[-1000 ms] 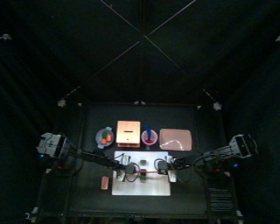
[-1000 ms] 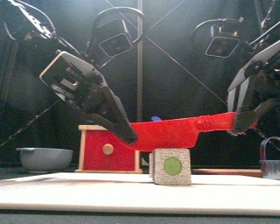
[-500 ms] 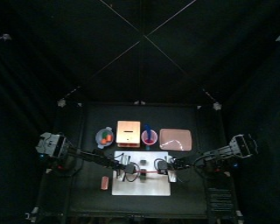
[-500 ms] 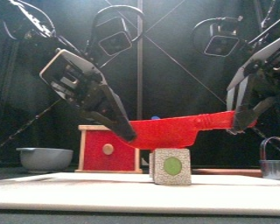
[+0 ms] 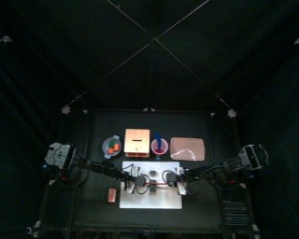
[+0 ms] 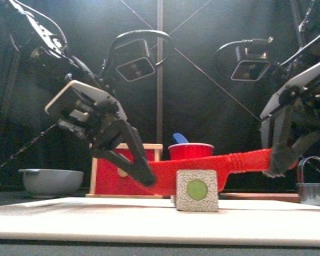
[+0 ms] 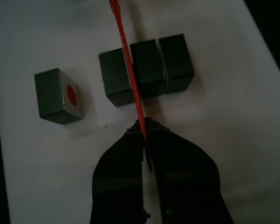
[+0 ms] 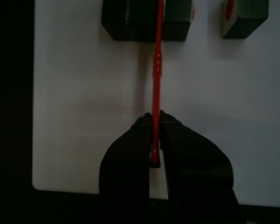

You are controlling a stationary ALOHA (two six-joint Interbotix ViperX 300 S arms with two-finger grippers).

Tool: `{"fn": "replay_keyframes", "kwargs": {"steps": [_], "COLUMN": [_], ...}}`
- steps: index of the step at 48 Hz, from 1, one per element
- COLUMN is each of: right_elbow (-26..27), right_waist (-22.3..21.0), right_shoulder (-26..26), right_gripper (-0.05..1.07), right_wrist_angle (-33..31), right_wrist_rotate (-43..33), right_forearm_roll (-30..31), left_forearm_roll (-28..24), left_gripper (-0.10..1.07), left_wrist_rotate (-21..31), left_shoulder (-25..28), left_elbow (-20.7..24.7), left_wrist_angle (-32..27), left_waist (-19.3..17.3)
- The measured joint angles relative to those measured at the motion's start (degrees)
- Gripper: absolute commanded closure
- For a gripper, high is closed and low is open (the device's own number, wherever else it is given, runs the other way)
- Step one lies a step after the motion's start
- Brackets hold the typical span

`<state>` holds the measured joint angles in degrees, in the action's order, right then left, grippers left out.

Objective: Cut sushi roll

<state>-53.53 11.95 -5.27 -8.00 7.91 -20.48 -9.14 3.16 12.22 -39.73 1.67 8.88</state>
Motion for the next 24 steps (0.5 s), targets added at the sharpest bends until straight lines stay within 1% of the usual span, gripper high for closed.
{"fn": "replay_keyframes", "kwargs": {"steps": [6, 13, 19, 24], "right_elbow": [0.0, -0.53, -0.88, -0.79], "right_waist": [0.18, 0.62, 0.7, 1.58], "right_shoulder": [-1.05, -5.27, -7.38, -8.61], "right_gripper": [0.66, 0.66, 0.66, 0.66], "right_wrist_angle": [0.0, -0.7, -1.05, -1.58], "right_wrist_rotate": [0.0, 0.0, 0.0, 0.0], "right_forearm_roll": [-0.53, -0.53, -0.53, -0.7], "left_forearm_roll": [2.2, 2.46, 2.46, 2.46], "left_gripper": [0.61, 0.61, 0.61, 0.61], "left_wrist_rotate": [-0.09, 0.0, 0.0, 0.0], "left_shoulder": [-0.7, -3.34, -4.66, -5.54], "left_elbow": [0.18, 0.7, 1.05, 1.32], "left_wrist_angle": [-0.09, -1.85, -2.46, -2.81], "left_waist": [1.05, 1.58, 1.67, 2.29]}}
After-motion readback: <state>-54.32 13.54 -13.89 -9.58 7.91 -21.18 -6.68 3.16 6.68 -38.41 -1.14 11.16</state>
